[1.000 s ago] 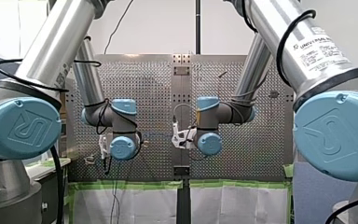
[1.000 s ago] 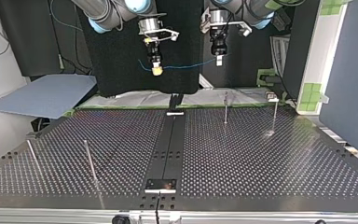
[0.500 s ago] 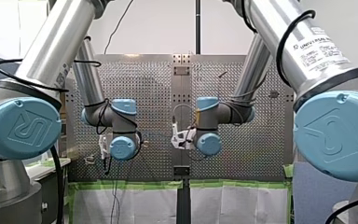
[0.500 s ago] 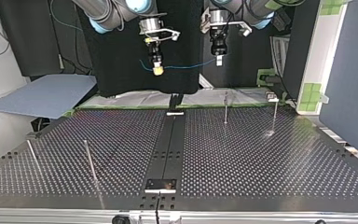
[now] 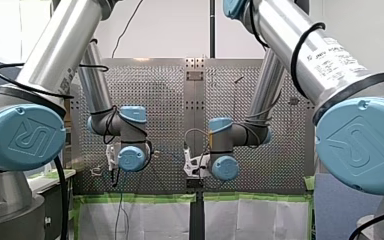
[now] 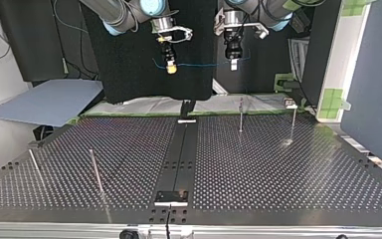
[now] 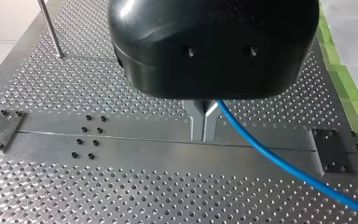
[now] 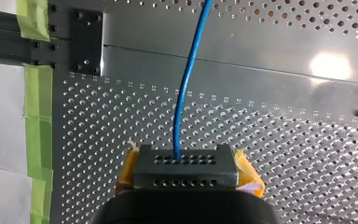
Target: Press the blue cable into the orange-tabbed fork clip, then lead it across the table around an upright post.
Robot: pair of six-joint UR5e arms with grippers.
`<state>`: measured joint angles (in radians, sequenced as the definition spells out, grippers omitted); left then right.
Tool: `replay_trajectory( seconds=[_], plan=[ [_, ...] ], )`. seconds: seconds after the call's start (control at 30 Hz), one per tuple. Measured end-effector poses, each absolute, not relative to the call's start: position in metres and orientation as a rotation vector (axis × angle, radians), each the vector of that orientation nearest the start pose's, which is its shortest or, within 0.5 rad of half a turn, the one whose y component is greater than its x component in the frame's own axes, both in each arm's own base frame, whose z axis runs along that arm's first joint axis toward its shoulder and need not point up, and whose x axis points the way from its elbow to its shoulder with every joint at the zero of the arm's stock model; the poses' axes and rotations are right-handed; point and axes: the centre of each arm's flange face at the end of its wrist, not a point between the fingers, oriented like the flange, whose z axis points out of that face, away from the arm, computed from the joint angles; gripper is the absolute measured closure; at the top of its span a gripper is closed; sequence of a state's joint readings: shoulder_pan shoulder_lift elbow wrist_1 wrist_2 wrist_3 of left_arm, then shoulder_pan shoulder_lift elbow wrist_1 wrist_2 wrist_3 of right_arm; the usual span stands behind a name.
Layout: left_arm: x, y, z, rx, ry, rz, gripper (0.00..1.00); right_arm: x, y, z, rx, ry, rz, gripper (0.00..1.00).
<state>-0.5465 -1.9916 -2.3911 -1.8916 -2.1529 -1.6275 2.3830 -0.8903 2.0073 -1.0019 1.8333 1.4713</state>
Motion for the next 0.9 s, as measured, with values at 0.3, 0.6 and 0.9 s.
replay_trajectory(
  seconds=[0.3, 0.6, 0.9],
  plan=[
    [0.280, -0.267, 0.070, -0.052, 1.591, 0.021, 1.00, 0.454, -0.282, 0.029, 1.733, -0.829, 1.437, 1.00],
    [0.271, -0.257, 0.040, -0.047, 1.655, 0.112, 1.00, 0.454, -0.282, 0.029, 1.733, -0.829, 1.437, 1.00],
    [0.266, -0.254, 0.022, -0.027, 1.694, 0.139, 1.00, 0.454, -0.282, 0.029, 1.733, -0.829, 1.437, 1.00]
  ],
)
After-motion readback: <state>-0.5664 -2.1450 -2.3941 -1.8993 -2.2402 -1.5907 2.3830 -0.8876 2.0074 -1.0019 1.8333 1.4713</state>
